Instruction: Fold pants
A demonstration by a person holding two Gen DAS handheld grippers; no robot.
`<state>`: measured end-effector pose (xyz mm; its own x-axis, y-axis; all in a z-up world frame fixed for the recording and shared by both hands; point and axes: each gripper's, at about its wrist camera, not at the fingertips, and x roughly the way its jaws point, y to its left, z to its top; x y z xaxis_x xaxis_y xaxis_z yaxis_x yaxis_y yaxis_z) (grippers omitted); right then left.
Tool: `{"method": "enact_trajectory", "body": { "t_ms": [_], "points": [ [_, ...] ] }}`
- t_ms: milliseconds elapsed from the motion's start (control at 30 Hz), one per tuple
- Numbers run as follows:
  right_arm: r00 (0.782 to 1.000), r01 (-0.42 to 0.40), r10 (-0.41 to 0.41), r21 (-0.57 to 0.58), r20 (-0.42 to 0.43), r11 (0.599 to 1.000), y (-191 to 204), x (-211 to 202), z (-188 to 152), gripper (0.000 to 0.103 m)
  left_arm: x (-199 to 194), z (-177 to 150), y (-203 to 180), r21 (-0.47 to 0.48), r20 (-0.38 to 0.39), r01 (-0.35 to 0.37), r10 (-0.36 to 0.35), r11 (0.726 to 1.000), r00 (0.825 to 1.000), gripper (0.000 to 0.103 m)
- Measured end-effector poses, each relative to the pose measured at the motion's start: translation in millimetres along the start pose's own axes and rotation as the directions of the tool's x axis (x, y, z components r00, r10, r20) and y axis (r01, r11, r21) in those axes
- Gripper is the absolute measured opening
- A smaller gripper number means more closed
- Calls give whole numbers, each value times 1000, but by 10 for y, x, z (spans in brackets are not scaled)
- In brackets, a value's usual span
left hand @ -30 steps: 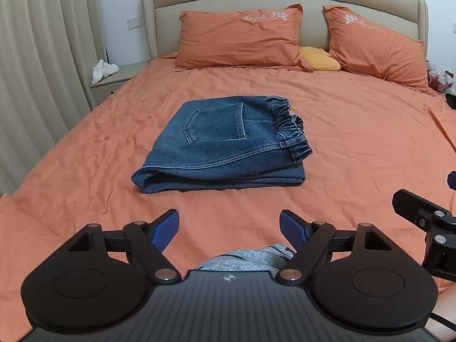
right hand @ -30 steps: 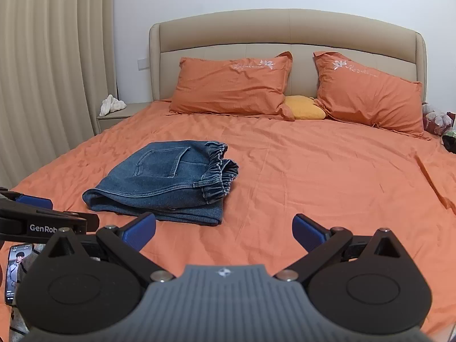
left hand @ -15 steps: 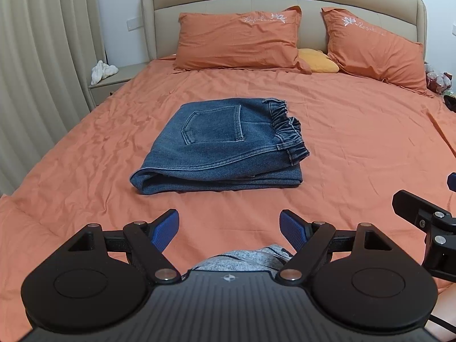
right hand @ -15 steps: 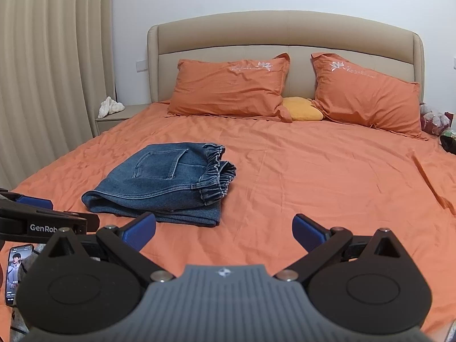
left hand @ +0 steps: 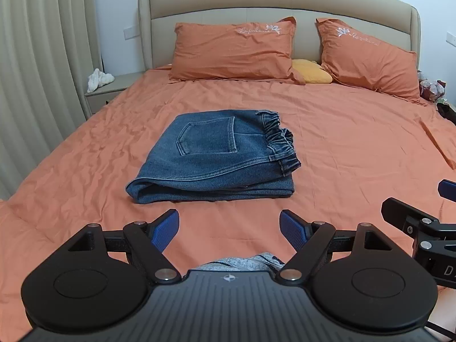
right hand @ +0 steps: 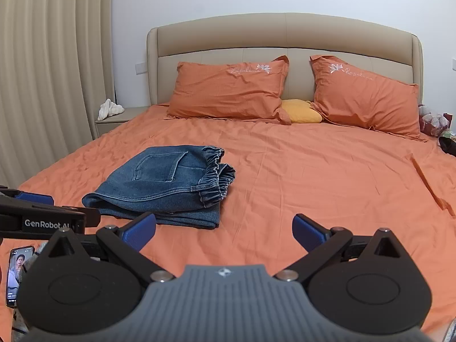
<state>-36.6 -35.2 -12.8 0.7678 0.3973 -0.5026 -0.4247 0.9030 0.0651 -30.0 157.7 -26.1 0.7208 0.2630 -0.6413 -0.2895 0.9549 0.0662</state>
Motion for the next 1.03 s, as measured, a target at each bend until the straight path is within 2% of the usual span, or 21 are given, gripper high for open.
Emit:
{"method": "enact_trajectory", "body": {
  "t_ms": [1033],
  "points": [
    [1000,-2,2,2,17,1000,24,-53,37,98,-116,9,-49,4,32,2,-2,1000,999,93]
  ]
}}
